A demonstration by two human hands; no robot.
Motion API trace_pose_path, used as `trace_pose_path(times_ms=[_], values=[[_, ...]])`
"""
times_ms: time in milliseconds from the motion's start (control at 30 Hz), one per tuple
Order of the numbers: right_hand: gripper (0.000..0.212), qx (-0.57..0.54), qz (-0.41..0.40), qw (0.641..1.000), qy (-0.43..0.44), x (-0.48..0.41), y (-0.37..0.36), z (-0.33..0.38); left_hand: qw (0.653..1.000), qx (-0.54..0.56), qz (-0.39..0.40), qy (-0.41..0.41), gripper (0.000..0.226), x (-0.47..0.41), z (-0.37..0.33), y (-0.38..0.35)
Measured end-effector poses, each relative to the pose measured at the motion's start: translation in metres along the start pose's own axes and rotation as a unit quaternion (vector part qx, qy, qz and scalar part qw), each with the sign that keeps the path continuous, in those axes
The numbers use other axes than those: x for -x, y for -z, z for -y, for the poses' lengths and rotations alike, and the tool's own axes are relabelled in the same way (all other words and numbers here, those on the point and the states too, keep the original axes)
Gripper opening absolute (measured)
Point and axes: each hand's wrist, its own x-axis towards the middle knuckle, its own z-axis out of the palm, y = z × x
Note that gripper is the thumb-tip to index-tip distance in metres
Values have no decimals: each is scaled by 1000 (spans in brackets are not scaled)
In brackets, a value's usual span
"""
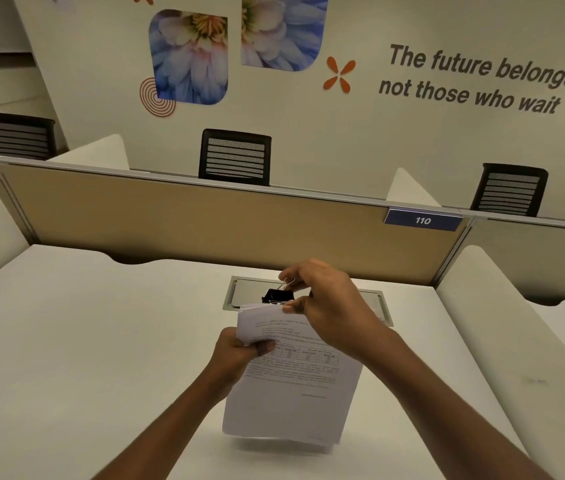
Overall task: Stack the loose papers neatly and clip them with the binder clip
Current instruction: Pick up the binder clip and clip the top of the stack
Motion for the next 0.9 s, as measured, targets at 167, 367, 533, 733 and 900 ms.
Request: trace_pose_path(times_ms=[167, 367, 533, 733, 900], values=[[31, 78, -6, 996, 50, -6, -9, 13, 1000, 7, 4, 2, 31, 1, -3, 12], [21, 139, -29, 984, 109, -9, -19, 20, 1000, 8, 6, 8, 34, 1, -4, 21], [17, 166, -50, 978, 113, -12, -28, 21, 1000, -3, 14, 9, 29, 0, -5, 25], [17, 174, -57, 979, 89, -13, -35, 27, 1000, -4, 20, 0, 27, 3, -9, 28], [17, 173, -49, 981, 78, -12, -37, 31, 999, -21, 27, -7, 21, 3, -9, 31]])
